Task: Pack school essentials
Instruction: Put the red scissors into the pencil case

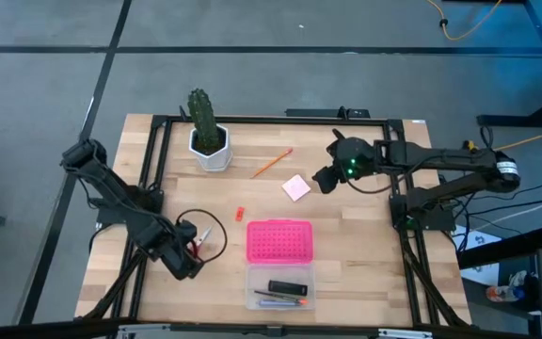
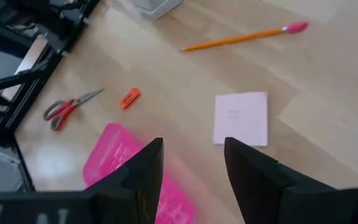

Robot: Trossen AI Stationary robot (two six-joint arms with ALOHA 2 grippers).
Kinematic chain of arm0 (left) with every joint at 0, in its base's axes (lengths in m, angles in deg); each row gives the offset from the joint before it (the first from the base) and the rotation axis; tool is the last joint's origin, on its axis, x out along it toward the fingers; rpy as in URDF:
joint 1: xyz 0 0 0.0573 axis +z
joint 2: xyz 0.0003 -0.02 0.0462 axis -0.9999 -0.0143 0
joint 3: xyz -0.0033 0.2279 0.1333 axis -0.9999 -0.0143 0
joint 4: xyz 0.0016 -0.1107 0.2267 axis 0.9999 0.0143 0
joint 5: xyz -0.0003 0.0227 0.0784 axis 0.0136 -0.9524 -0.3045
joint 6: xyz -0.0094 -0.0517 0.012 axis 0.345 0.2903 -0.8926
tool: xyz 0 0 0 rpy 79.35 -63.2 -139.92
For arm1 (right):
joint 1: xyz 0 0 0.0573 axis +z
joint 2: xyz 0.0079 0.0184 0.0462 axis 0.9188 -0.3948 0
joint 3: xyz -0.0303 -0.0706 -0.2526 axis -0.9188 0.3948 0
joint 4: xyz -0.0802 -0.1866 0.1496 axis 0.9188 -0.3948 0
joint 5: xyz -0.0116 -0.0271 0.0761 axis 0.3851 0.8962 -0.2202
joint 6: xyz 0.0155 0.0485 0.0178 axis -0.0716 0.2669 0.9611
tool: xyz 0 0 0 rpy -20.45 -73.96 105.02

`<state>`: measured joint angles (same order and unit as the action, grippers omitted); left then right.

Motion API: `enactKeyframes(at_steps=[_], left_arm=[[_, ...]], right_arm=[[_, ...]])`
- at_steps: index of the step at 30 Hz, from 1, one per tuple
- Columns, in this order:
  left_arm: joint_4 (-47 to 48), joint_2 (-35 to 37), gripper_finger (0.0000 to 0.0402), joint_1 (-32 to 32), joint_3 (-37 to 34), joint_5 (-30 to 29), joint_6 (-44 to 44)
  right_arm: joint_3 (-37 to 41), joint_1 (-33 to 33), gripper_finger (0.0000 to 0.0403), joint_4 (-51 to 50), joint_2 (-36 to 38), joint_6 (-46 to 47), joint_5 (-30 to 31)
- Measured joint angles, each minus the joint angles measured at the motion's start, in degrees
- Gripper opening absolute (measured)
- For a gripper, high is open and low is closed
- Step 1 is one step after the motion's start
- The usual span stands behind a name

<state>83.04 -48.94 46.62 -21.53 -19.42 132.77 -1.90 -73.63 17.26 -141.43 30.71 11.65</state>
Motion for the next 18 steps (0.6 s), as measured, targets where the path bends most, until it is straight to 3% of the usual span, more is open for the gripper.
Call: enactKeyframes(at_steps=[9, 18], left_arm=[[-0.70, -4.62, 0.0199, 0.06, -0.60, -0.26, 4.96], [-11.37, -10.89, 0.0206, 0.23, -5.64, 5.52, 3.50]], right_arm=[[0.00, 3.27, 0.0171, -0.02, 0.00, -2.83, 0.04], [0.00, 3.38, 0.0171, -0.07, 0.00, -5.00, -0.81]])
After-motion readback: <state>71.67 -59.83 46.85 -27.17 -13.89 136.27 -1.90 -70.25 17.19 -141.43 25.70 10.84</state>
